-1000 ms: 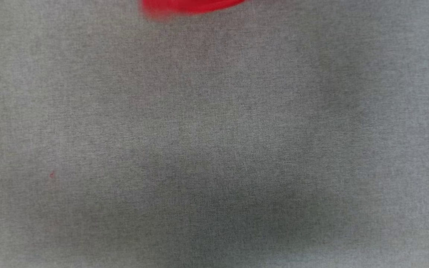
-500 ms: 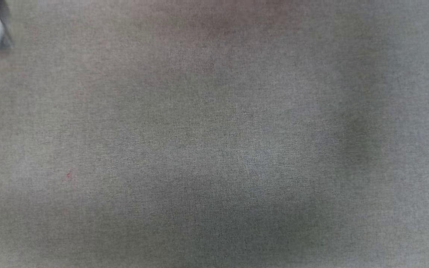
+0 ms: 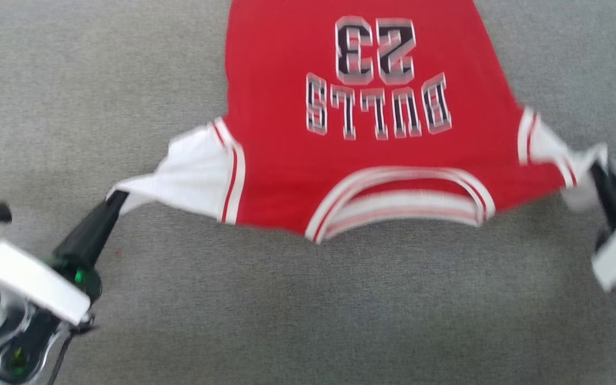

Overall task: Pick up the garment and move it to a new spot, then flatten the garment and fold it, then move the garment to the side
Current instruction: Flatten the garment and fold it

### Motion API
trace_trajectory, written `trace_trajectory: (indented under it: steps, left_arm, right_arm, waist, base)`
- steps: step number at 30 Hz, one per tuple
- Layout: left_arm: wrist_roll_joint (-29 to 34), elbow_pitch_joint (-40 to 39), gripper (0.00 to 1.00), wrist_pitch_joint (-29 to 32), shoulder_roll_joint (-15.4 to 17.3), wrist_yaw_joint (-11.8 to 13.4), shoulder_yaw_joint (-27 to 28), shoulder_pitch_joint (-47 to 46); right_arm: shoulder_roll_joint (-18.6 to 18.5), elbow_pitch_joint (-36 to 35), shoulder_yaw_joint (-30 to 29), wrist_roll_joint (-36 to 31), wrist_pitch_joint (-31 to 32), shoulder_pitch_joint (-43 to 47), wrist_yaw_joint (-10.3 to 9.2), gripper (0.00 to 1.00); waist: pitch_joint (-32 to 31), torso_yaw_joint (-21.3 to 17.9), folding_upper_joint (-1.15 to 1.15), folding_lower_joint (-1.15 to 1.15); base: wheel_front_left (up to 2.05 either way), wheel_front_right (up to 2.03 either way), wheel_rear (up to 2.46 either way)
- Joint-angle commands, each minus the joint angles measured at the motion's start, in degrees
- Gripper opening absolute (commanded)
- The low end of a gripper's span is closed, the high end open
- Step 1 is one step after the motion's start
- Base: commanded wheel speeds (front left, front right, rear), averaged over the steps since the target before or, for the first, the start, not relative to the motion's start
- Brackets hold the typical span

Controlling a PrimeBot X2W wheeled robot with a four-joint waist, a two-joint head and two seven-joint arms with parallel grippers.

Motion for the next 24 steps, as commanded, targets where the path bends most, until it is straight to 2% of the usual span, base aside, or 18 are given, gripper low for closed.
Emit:
trace_trajectory:
  steps: [1, 3, 5, 13, 18, 20, 24]
  left_arm:
    - [1.5, -1.5, 0.0, -0.4, 0.6, 0.1, 2.6, 4.1]
    - [2.6, -3.1, 0.0, -0.4, 0.4, 0.1, 6.0, 10.8]
    - [3.1, -4.2, 0.0, -0.4, 1.0, 0.1, 6.9, 14.6]
    - [5.3, -8.1, 0.0, -0.4, 0.7, 0.1, 12.1, 26.8]
    - [6.7, -9.0, 0.0, -0.4, -0.5, 0.1, 11.7, 28.7]
    - [6.6, -8.6, 0.0, 0.2, -1.8, 0.1, 10.0, 27.3]
    - [6.0, -6.8, 0.0, 1.4, -4.2, 0.1, 7.6, 24.5]
  right_arm:
    - [0.4, -4.3, -1.3, 1.5, 2.8, 5.8, -0.03, 0.0]
    - [0.9, -10.6, -2.9, 3.1, 7.1, 14.3, -0.03, 0.0]
    - [1.3, -14.3, -3.6, 3.4, 9.0, 19.0, -0.02, 0.0]
    - [5.7, -23.8, -7.2, 5.2, 13.6, 31.8, -0.03, 0.0]
    - [6.8, -25.6, -7.5, 5.6, 14.7, 33.5, -0.02, 0.0]
    - [7.7, -24.8, -6.6, 7.2, 15.2, 32.4, -0.01, 0.0]
    - [7.3, -21.0, -4.9, 7.1, 16.5, 30.4, -0.01, 0.0]
  waist:
    - [-0.5, 0.4, 0.0, 0.0]
    - [-0.8, 1.3, 0.0, 0.0]
    - [-0.8, 1.6, 0.0, 0.0]
    - [-0.4, 3.2, 0.0, 0.0]
    - [-0.2, 3.4, 0.0, 0.0]
    - [-0.3, 3.5, 0.0, 0.0]
    - [-0.5, 3.2, 0.0, 0.0]
  base:
    - [0.0, 0.0, 0.0]
    - [0.0, 0.0, 0.0]
    - [0.0, 0.0, 0.0]
    - [0.0, 0.0, 0.0]
    - [0.0, 0.0, 0.0]
    - [0.0, 0.0, 0.0]
    - [0.0, 0.0, 0.0]
